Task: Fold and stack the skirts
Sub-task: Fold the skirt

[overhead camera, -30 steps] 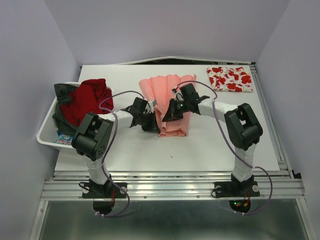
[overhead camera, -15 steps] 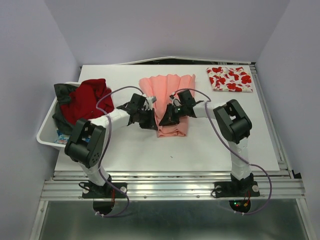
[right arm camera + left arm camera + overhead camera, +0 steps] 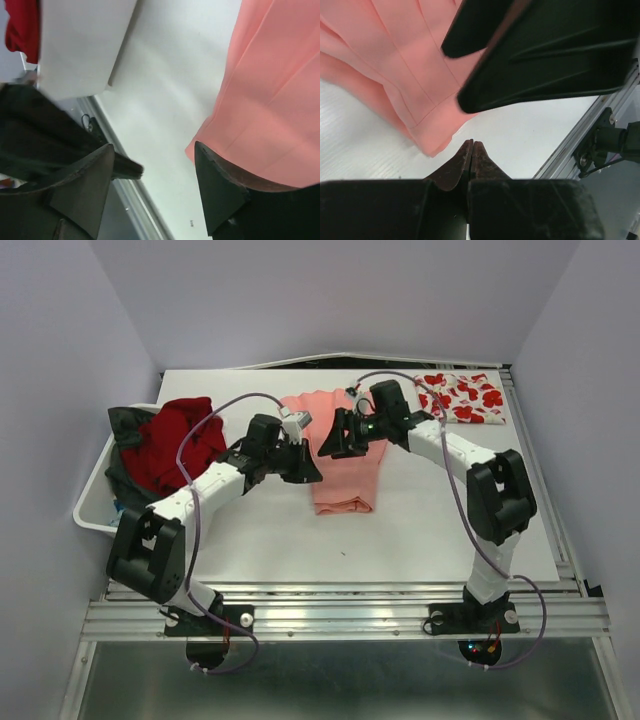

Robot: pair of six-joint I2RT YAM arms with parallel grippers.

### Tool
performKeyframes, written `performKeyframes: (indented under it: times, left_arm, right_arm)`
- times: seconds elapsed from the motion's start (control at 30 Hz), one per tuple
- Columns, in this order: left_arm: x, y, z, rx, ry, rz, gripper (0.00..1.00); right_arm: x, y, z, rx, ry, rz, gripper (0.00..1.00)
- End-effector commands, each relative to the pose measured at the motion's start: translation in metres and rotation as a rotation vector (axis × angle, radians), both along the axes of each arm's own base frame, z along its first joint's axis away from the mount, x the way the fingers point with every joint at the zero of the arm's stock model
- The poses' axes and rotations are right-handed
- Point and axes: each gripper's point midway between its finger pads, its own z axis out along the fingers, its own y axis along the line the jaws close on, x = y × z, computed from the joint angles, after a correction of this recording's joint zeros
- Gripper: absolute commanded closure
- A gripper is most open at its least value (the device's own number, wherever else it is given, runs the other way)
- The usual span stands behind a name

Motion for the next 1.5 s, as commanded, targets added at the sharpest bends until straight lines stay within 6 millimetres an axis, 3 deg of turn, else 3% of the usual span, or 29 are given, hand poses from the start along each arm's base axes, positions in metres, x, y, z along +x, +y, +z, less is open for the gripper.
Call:
performKeyframes:
  times: [0.0,0.13,0.17,0.33,0.43,0.57,0.63,0.77,0.9,1.03,1.13,1.17,1.23,1.27,1.33,1.37,1.4,1.47]
  left_arm:
    - [0.016,-0.021,0.002,-0.074,0.009,-0.021,1.00]
    - [0.030,-0.033,-0.021,-0.080,0.072,-0.004,1.00]
    - [0.030,-0.033,-0.041,-0.061,0.123,0.003,1.00]
    - [0.020,-0.015,-0.100,0.016,0.288,0.053,1.00]
    - [0.019,0.008,-0.121,0.080,0.321,0.124,1.00]
    - [0.017,0.028,-0.118,0.120,0.315,0.140,1.00]
    - [0.012,0.030,-0.113,0.130,0.304,0.117,1.00]
    - [0.006,0.009,-0.067,0.075,0.188,-0.029,1.00]
    - [0.018,-0.010,0.000,-0.004,-0.024,-0.115,0.96]
    - [0.043,-0.017,0.033,-0.034,-0.151,-0.078,0.91]
    - [0.068,-0.025,0.030,-0.042,-0.142,-0.030,0.91]
    - [0.079,-0.026,0.013,-0.022,-0.108,-0.008,0.92]
    - [0.098,-0.029,0.013,-0.034,-0.096,0.027,0.92]
    - [0.108,-0.030,-0.002,-0.027,-0.077,0.044,0.92]
    - [0.130,-0.027,-0.004,-0.042,-0.086,0.084,0.92]
    - [0.137,-0.024,-0.022,-0.026,-0.051,0.099,0.92]
    - [0.146,-0.020,-0.025,-0.034,-0.043,0.121,0.92]
    - [0.152,-0.015,-0.041,-0.027,-0.009,0.138,0.92]
  right_arm:
    - [0.018,-0.038,0.033,-0.095,-0.171,-0.003,0.32]
    - [0.007,-0.056,-0.012,-0.207,-0.094,0.036,0.43]
    - [0.003,-0.058,-0.024,-0.225,-0.079,0.056,0.44]
    - [-0.029,-0.074,-0.102,-0.324,0.114,0.125,0.54]
    - [-0.044,-0.084,-0.132,-0.374,0.176,0.139,0.56]
    - [-0.060,-0.093,-0.151,-0.404,0.218,0.169,0.56]
    - [-0.065,-0.095,-0.151,-0.403,0.224,0.184,0.56]
    - [-0.067,-0.096,-0.131,-0.389,0.170,0.231,0.55]
    - [-0.046,-0.083,-0.078,-0.317,0.031,0.260,0.47]
    - [-0.021,-0.069,-0.023,-0.259,-0.113,0.235,0.44]
    - [-0.005,-0.066,-0.004,-0.262,-0.173,0.205,0.43]
    - [0.003,-0.065,0.000,-0.272,-0.198,0.195,0.43]
    - [0.015,-0.072,-0.003,-0.307,-0.217,0.167,0.42]
    - [0.023,-0.079,-0.006,-0.329,-0.221,0.144,0.42]
    - [0.028,-0.084,-0.021,-0.355,-0.195,0.135,0.42]
    - [0.030,-0.086,-0.028,-0.371,-0.188,0.136,0.42]
    - [0.030,-0.087,-0.040,-0.386,-0.168,0.143,0.42]
    - [0.026,-0.089,-0.052,-0.397,-0.146,0.159,0.41]
